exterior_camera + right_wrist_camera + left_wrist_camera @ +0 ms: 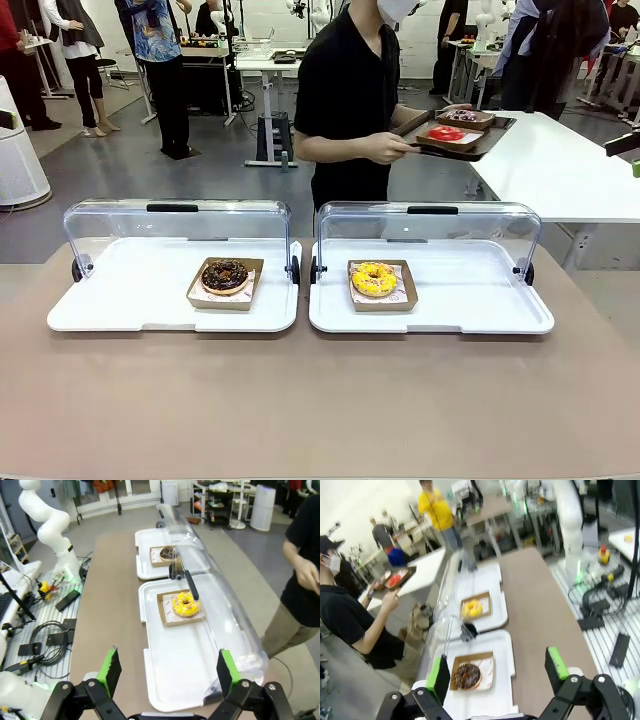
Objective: Provide the desired donut to the person.
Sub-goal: Place the picked Paper togo box onto the Handle tray extended by the person.
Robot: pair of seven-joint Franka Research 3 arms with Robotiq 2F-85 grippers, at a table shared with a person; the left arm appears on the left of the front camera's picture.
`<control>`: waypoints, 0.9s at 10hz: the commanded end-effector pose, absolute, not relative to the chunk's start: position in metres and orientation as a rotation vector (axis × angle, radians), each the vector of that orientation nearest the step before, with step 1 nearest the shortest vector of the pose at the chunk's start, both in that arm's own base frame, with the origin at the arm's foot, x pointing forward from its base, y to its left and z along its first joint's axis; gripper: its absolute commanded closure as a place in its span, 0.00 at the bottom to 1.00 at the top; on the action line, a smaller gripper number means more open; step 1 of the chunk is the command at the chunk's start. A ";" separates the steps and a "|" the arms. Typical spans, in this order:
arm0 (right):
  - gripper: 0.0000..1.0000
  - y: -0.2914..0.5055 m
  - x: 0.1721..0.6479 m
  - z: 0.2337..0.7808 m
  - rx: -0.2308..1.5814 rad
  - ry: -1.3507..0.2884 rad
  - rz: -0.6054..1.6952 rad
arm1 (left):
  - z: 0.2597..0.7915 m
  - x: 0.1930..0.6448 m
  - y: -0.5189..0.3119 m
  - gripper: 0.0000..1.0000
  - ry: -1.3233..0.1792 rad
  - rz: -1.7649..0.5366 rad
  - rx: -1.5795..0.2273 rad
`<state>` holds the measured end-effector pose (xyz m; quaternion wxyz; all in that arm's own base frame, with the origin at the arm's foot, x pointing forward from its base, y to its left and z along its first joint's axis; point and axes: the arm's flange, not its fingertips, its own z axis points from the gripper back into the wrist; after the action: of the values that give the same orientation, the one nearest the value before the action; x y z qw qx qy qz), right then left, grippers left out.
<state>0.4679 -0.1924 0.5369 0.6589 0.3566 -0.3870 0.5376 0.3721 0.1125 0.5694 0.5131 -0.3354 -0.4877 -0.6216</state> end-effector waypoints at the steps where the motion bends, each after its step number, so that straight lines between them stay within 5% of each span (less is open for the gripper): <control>1: 0.00 -0.191 0.468 0.537 0.816 -0.878 1.226 | 0.554 0.386 0.128 0.00 -1.165 -1.452 -0.871; 9: 0.00 -0.191 0.468 0.537 0.816 -0.878 1.226 | 0.499 0.404 0.177 0.00 -1.078 -1.256 -0.715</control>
<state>0.4679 -0.1923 0.5370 0.6587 0.3566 -0.3870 0.5377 0.3988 0.1784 0.4957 0.6117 -0.3209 -0.4715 -0.5482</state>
